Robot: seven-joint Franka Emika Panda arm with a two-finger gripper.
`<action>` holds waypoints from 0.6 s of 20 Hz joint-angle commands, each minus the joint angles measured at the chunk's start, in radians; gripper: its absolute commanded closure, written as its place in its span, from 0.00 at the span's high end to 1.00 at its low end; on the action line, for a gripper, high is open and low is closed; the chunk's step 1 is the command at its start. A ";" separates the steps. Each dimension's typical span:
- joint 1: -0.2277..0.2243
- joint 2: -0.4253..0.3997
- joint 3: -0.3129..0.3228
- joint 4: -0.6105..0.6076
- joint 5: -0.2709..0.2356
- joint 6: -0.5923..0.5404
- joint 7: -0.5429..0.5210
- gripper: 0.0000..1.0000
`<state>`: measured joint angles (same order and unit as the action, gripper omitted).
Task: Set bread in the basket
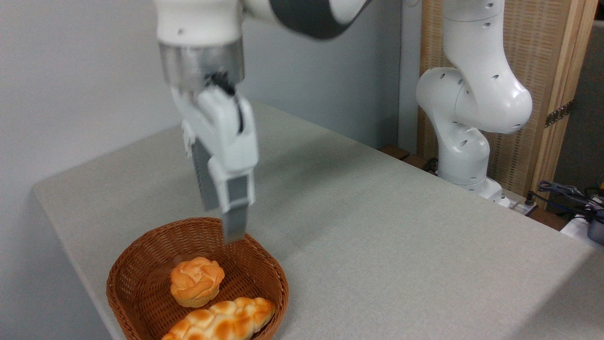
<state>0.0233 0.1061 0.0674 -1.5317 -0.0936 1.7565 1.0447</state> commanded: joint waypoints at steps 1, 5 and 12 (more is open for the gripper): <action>0.000 -0.071 0.000 -0.011 -0.012 -0.112 -0.113 1.00; 0.001 -0.147 -0.004 -0.091 -0.009 -0.115 -0.187 1.00; -0.025 -0.163 -0.009 -0.139 -0.006 -0.123 -0.244 1.00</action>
<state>0.0200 -0.0345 0.0596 -1.6284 -0.0936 1.6425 0.8249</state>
